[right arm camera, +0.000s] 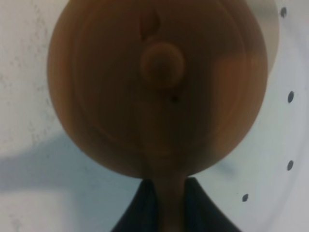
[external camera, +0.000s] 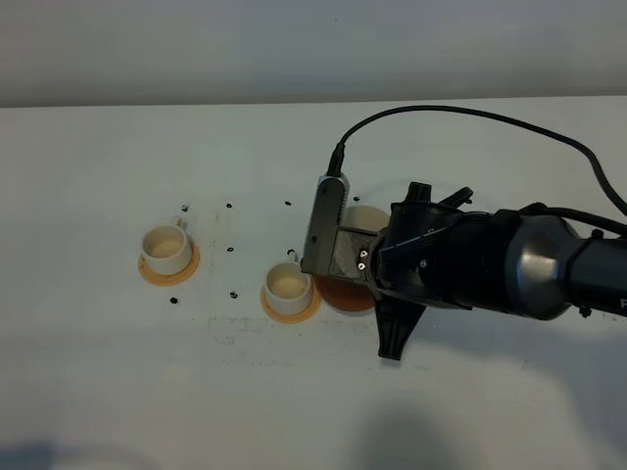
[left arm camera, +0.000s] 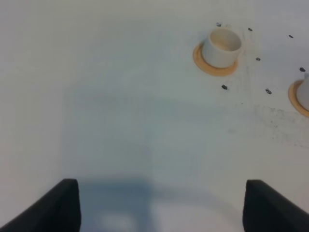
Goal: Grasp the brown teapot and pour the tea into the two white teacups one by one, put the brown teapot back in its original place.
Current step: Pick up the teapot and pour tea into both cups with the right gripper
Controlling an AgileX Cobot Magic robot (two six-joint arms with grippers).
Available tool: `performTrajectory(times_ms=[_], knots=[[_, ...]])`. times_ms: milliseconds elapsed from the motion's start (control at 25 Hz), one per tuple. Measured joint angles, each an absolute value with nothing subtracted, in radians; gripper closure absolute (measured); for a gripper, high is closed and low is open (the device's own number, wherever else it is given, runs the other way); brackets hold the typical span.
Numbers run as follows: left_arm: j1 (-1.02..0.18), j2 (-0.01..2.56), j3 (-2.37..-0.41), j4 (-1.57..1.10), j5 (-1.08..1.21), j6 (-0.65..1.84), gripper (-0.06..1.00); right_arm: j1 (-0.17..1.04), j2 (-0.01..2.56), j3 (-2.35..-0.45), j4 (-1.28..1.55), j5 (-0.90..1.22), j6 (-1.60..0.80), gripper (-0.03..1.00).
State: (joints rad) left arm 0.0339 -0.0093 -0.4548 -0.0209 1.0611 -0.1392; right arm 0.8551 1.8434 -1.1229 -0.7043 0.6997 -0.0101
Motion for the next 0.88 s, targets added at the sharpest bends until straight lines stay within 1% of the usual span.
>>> performTrajectory(times_ms=[880], knots=[[0.034,-0.009,-0.455,-0.021,1.061,-0.139,0.27,0.865,1.855,-1.123,-0.816,0.7,-0.015,0.87]])
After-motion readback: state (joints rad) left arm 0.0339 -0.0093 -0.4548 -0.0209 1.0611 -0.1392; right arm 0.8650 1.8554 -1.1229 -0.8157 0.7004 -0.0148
